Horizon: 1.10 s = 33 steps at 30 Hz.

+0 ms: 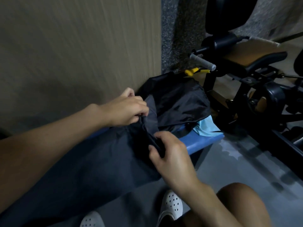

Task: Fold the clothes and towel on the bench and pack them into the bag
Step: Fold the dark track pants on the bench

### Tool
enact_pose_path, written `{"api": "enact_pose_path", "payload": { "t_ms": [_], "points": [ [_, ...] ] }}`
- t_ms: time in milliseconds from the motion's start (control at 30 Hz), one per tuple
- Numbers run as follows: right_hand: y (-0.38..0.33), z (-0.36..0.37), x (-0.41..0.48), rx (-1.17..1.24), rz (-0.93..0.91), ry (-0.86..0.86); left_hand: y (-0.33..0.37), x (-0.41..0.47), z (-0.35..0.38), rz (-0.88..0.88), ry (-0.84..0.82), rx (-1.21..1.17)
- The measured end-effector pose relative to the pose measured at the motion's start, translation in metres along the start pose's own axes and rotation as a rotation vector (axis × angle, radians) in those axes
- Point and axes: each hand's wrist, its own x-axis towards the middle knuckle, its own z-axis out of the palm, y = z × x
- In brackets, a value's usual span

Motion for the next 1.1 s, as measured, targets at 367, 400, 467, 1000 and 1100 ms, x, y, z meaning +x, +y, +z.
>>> {"api": "enact_pose_path", "payload": {
  "t_ms": [367, 400, 467, 1000, 1100],
  "points": [
    [-0.034, 0.125, -0.044, -0.360, -0.146, -0.403, -0.007, -0.140, 0.075, -0.164, -0.023, 0.007],
    [-0.029, 0.130, -0.047, -0.401, -0.161, -0.407, -0.005, -0.145, 0.081, -0.181, -0.027, -0.006],
    [-0.019, 0.137, -0.052, -0.478, -0.182, -0.417, 0.000, -0.151, 0.088, -0.246, 0.011, -0.059],
    [0.031, 0.102, 0.038, -0.218, 0.375, -0.135, 0.036, -0.156, 0.147, -0.539, -0.178, -0.289],
    [0.030, 0.104, 0.055, -0.172, 0.482, -0.197, 0.033, -0.159, 0.151, -0.545, -0.163, -0.308]
  ]
}}
